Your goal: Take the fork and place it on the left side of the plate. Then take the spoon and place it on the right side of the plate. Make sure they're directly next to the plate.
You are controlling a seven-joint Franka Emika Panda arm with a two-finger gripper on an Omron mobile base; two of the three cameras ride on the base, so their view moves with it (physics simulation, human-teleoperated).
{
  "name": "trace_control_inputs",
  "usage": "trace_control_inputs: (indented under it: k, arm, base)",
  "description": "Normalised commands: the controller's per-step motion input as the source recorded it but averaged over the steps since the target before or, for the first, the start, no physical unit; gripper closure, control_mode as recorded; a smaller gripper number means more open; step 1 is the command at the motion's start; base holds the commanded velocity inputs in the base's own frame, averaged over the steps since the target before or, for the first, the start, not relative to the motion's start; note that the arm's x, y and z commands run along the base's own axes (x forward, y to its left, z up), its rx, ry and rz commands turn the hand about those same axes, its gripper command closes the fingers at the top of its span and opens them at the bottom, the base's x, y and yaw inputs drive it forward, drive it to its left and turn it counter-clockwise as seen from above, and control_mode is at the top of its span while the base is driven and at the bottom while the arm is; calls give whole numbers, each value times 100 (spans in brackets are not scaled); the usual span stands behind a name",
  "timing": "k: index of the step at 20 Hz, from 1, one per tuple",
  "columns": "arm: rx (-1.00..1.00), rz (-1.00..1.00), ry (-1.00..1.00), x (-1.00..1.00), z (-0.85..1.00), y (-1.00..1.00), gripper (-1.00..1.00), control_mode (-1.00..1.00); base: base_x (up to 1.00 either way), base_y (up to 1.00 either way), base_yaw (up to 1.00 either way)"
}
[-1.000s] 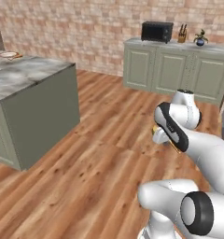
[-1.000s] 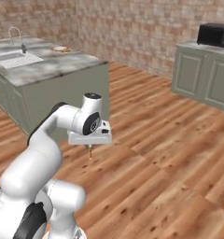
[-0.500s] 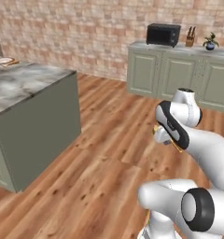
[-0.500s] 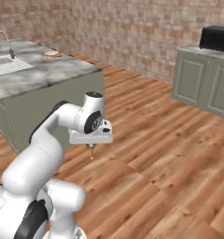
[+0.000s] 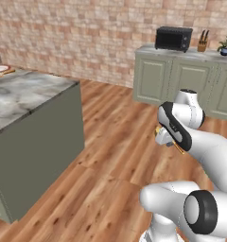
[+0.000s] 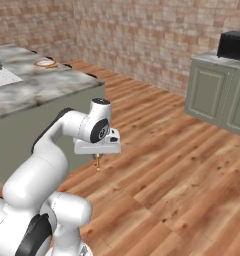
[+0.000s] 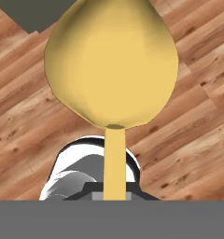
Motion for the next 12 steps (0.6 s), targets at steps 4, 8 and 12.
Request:
trace_control_inputs:
  k: [4, 8, 12]
  arm:
    - [0, 0, 0, 0, 0, 0, 100, 100]
    - [0, 0, 0, 0, 0, 0, 100, 100]
    - [0, 0, 0, 0, 0, 0, 100, 100]
  base:
    - [94, 7, 0]
    - [94, 5, 0]
    - [94, 0, 0]
